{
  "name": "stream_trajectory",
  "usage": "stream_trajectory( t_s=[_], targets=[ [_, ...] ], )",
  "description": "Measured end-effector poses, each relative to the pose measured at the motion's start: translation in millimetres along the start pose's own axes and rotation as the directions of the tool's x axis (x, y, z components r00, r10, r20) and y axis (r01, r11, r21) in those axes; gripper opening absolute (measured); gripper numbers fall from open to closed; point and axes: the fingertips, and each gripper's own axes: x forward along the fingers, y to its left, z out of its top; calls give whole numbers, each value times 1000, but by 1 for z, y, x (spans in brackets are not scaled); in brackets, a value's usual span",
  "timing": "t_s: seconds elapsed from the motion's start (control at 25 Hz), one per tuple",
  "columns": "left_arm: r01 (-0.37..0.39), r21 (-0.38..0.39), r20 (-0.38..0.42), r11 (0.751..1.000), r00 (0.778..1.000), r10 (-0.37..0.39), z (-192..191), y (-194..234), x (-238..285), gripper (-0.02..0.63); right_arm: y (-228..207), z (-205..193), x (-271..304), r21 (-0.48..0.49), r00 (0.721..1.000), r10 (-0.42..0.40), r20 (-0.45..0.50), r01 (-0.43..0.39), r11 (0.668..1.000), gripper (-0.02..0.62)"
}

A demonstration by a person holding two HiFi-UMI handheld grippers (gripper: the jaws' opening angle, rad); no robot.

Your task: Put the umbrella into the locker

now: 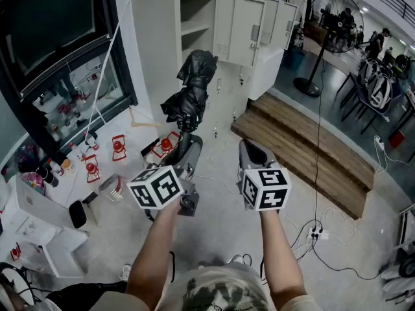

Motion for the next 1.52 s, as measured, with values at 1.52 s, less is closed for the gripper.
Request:
stream_trajectory(
  t_s=[1.52],
  targets=[
    [-207,-5,99,978,973,206,-4,-21,218,100,-206,19,122,21,977,211,7,-211,977,-2]
  ],
)
